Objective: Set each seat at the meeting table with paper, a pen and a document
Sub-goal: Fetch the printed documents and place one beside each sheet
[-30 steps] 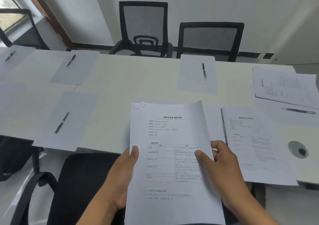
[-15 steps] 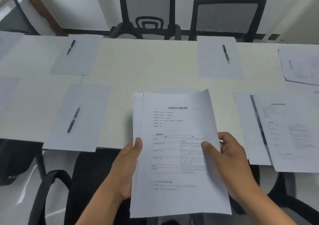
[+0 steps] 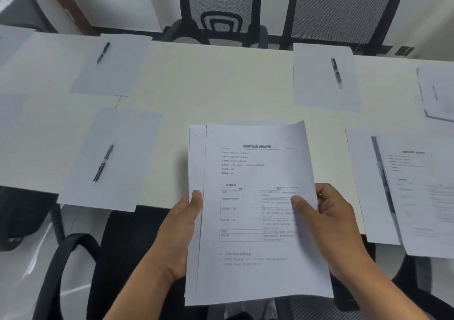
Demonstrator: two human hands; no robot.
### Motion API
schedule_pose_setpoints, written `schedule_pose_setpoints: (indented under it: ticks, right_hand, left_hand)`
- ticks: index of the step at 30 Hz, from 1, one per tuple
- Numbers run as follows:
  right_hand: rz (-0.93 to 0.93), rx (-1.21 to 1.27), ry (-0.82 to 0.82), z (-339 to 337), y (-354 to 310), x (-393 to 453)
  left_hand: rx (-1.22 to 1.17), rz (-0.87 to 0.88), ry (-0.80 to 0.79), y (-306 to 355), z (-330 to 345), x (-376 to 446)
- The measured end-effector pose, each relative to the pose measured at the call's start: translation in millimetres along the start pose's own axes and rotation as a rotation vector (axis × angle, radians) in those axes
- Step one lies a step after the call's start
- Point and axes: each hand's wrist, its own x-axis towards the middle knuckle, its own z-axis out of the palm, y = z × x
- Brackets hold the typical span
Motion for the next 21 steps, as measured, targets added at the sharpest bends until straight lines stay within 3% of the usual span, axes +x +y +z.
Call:
schedule_pose_setpoints:
  ticks: [9, 21]
  right_hand:
    - [0.018, 0.025, -0.029, -0.6, 16.0, 13.4]
    - [0.019, -0.072, 0.099, -16.4, 34.4, 47.6]
  left_hand:
    - [-0.061, 0.007, 0.025, -6.2, -5.0, 6.9]
    - [-0.133, 0.004, 0.059, -1.1, -25.4, 15.0]
